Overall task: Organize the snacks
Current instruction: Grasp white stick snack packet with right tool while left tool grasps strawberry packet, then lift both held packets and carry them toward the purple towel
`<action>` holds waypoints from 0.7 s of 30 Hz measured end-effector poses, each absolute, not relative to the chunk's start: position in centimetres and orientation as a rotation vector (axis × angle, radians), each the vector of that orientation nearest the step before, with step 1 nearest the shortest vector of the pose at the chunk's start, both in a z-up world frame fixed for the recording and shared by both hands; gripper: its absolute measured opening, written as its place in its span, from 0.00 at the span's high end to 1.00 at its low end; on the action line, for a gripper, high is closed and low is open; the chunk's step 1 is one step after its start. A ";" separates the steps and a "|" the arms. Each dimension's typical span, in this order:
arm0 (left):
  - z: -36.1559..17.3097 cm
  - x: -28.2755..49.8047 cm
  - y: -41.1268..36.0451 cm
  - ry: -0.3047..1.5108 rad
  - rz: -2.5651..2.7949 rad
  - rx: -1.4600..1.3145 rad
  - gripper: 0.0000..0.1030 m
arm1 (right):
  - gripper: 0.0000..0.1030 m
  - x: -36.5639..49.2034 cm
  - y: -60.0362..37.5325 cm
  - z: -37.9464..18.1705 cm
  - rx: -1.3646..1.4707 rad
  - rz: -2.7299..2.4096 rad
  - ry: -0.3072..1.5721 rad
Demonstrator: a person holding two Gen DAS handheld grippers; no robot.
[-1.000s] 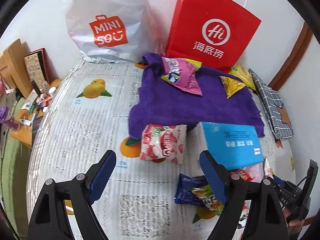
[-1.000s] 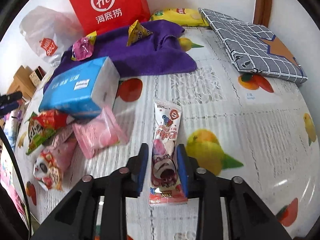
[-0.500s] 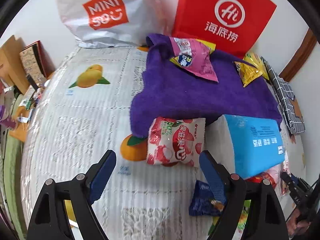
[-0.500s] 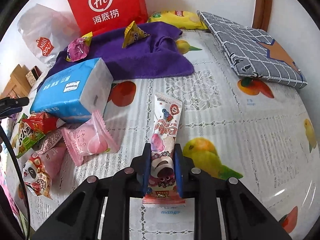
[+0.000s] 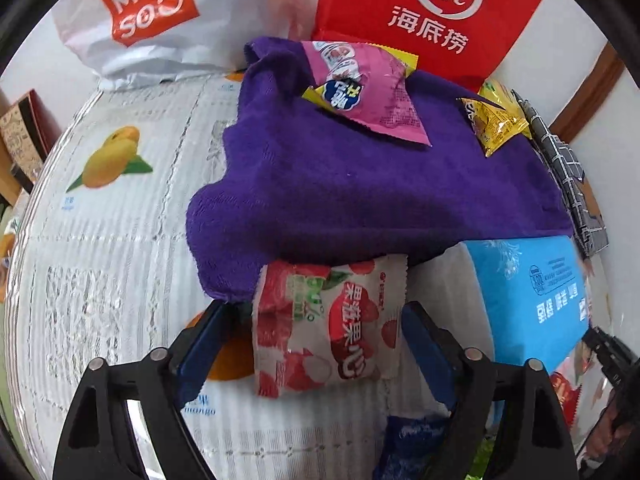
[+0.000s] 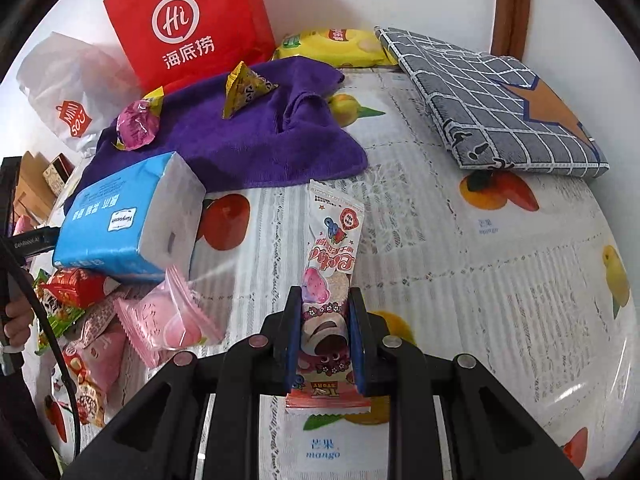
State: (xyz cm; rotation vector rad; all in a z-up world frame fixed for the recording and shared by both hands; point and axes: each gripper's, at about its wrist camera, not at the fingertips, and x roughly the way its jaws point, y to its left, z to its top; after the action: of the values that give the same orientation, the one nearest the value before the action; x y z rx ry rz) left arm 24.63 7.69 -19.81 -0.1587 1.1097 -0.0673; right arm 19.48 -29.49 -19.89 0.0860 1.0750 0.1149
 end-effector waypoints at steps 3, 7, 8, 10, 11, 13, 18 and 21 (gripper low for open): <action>-20.0 24.8 7.2 1.099 -0.068 -0.136 0.12 | 0.79 19.7 -29.0 -20.1 0.083 0.123 1.082; -20.0 24.8 7.4 1.085 -0.076 -0.138 0.22 | 0.79 19.8 -28.2 -20.4 0.072 0.135 1.091; -19.9 24.7 7.4 1.079 -0.094 -0.144 0.34 | 0.79 19.7 -28.1 -20.4 0.070 0.138 1.090; -19.6 24.4 7.5 1.078 -0.103 -0.149 0.40 | 0.79 19.6 -27.9 -20.2 0.066 0.141 1.087; -19.5 24.2 7.6 1.077 -0.107 -0.156 0.48 | 0.79 19.5 -27.8 -20.0 0.065 0.141 1.084; -19.4 24.0 8.1 1.088 -0.118 -0.179 0.53 | 0.79 19.3 -27.7 -19.7 0.067 0.142 1.077; -18.9 22.5 9.0 1.078 -0.126 -0.216 0.65 | 0.79 18.2 -27.5 -18.6 0.062 0.145 1.053; -18.4 21.4 9.3 1.087 -0.136 -0.237 0.70 | 0.79 17.6 -27.3 -18.1 0.059 0.147 1.042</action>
State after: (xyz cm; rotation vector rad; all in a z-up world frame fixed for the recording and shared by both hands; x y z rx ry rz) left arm 21.41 9.25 -18.41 -0.2372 1.0867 -0.1363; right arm 17.64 -27.33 -18.07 0.0589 1.0423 0.1470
